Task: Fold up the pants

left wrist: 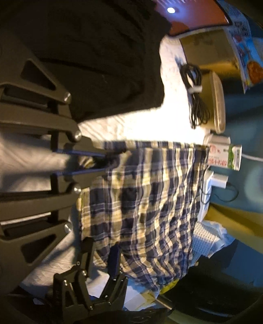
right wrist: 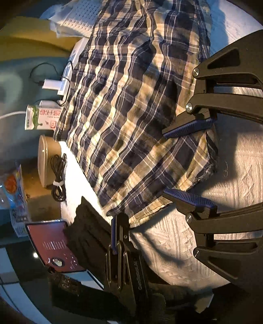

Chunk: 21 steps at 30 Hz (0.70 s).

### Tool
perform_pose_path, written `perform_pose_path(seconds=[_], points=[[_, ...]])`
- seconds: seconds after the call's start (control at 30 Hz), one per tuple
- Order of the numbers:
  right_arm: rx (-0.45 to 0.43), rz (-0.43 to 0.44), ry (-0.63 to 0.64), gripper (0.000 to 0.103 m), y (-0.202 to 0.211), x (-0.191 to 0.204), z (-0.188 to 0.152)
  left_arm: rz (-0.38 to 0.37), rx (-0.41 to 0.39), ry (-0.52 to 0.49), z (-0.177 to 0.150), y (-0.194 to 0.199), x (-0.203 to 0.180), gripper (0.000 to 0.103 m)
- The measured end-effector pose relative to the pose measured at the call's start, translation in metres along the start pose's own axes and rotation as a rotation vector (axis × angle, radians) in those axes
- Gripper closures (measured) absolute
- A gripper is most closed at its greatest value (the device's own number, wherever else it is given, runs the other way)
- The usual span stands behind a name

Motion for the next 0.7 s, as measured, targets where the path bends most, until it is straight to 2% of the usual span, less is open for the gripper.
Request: perform_pose_path(seconds=[0.1, 0.17, 0.3, 0.4, 0.5, 0.63, 0.7], points=[[0.004, 0.038, 0.003, 0.047, 0.011, -0.008, 0.003, 0.038, 0.008, 0.054, 0.005, 0.011, 0.014, 0.09], [-0.019, 0.022, -0.004, 0.047, 0.022, -0.02, 0.011, 0.022, -0.019, 0.081, 0.017, 0.022, 0.023, 0.09], [-0.063, -0.099, -0.04, 0.047, 0.037, -0.077, 0.038, 0.014, -0.084, -0.013, 0.064, 0.024, 0.014, 0.089], [-0.065, -0.209, -0.112, 0.047, 0.037, -0.125, 0.056, -0.036, -0.068, -0.09, 0.106, -0.008, -0.005, 0.089], [-0.022, -0.301, -0.226, 0.047, 0.03, -0.171, 0.073, -0.074, -0.042, -0.125, 0.139, -0.055, -0.02, 0.089], [0.011, -0.322, -0.265, 0.047, 0.012, -0.207, 0.089, -0.123, 0.038, -0.155, 0.169, -0.125, -0.036, 0.089], [0.048, -0.33, -0.285, 0.047, -0.002, -0.223, 0.09, -0.112, 0.061, -0.176, 0.178, -0.15, -0.041, 0.089]])
Point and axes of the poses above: each gripper's, at about its wrist camera, not at the fingertips, and y roughly against the way its jaws point, x to its left, z to its top, the point moved 1 cm from there along -y, roughly the way its jaws point, and after that the axes turned 7 degrees about -x, right-handed, at the moved point
